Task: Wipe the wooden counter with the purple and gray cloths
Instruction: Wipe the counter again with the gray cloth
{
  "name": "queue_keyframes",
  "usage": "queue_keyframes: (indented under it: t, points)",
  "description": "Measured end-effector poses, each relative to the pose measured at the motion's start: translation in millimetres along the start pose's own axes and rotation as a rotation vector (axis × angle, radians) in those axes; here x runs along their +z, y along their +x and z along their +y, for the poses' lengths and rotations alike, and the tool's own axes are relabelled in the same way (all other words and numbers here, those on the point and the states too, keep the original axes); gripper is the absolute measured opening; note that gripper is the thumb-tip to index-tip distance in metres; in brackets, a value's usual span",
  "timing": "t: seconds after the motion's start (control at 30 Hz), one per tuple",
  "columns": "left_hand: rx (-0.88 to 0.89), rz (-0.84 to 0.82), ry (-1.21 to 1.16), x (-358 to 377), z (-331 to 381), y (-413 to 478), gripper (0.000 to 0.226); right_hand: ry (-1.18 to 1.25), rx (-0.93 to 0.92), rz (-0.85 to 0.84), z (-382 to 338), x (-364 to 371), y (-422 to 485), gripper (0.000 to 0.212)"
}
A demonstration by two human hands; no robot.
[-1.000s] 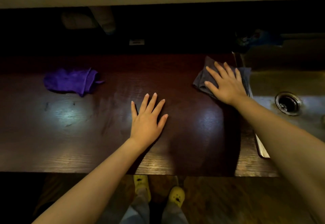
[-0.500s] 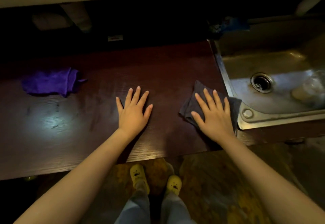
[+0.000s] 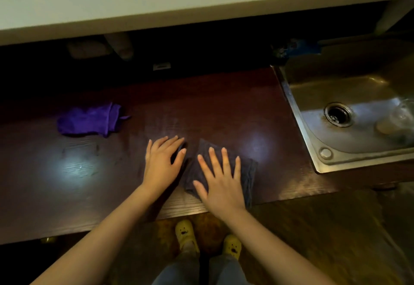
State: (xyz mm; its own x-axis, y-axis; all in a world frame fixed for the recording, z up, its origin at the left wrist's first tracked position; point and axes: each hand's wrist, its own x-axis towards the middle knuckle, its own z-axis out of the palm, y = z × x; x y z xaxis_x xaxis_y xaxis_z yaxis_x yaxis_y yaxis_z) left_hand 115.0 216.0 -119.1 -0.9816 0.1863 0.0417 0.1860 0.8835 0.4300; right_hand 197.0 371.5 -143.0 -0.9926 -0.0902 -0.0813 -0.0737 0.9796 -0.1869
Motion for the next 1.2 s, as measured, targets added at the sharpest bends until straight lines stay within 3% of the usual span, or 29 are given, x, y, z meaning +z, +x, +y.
queue_keyframes:
  t: [0.37, 0.57, 0.83, 1.0, 1.2]
  points:
    - [-0.177, 0.097, 0.129, -31, -99, -9, 0.047, 0.008, -0.249, -0.031, -65, 11, 71, 0.062]
    - [-0.197, 0.228, 0.17, -57, -139, 28, 0.045, 0.014, -0.279, -0.018, -99, 14, 145, 0.06]
    - [-0.229, 0.103, 0.227, -65, -179, 64, 0.041, -0.02, -0.263, -0.078, -131, 10, 237, 0.057]
    - [-0.233, 0.096, 0.13, -66, -171, 61, 0.04, 0.039, -0.264, 0.03, -140, 20, 176, 0.062]
    - [-0.141, 0.066, -0.158, -75, -149, 1, 0.045, 0.057, -0.276, -0.04, -159, 28, 94, 0.067]
